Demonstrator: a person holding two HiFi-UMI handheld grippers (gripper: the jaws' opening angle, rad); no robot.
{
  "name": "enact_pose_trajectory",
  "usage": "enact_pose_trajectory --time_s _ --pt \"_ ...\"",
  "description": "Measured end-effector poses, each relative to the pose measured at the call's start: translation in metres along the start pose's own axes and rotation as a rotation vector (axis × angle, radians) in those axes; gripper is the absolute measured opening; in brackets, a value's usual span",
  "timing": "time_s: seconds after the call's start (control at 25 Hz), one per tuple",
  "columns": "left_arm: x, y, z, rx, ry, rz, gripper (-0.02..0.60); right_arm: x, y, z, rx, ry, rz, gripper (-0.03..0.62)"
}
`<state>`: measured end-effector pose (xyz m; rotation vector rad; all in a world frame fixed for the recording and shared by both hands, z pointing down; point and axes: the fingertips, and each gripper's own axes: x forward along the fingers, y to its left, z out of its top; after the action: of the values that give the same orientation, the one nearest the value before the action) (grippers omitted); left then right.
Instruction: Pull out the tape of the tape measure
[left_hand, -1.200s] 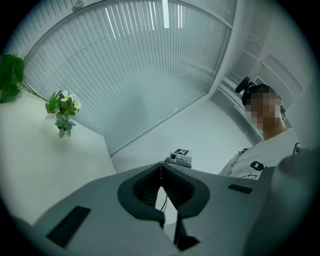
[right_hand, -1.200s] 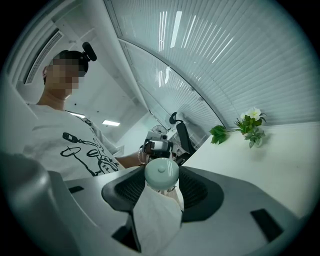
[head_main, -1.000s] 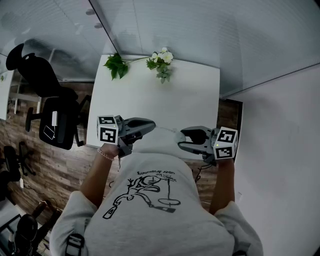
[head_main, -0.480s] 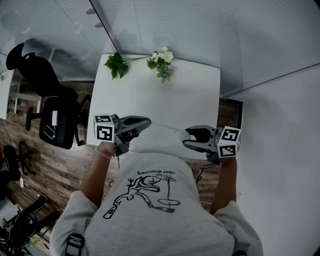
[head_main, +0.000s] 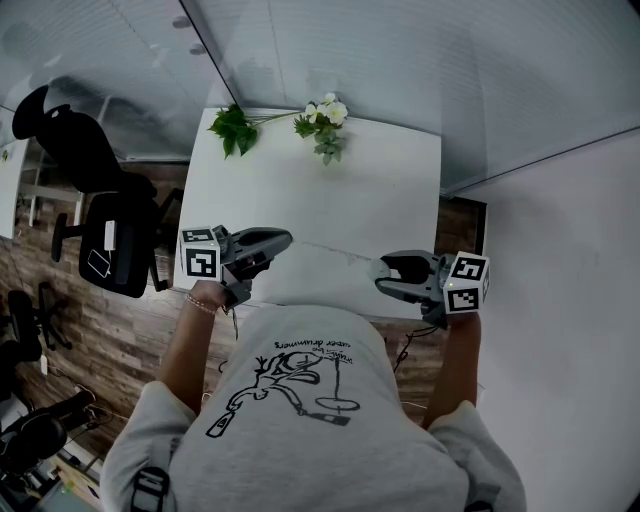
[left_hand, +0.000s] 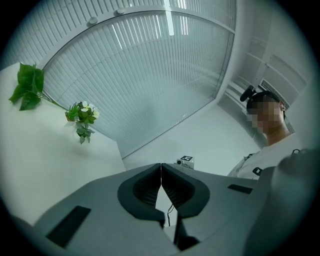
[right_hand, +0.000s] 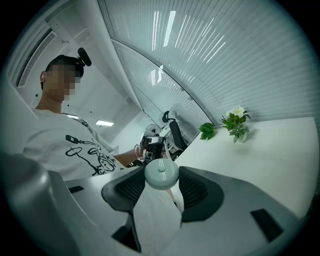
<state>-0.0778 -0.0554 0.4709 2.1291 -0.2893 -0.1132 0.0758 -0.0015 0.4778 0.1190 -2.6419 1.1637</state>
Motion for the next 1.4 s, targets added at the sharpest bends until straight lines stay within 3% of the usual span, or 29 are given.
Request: enact_pose_trajectory --time_s 1.4 --pt "-0.037 0.034 0.002 -0.008 -0.029 0.105 0.021 -0.031 -0.016 -0.019 0.033 0.014 -0.06 0.222"
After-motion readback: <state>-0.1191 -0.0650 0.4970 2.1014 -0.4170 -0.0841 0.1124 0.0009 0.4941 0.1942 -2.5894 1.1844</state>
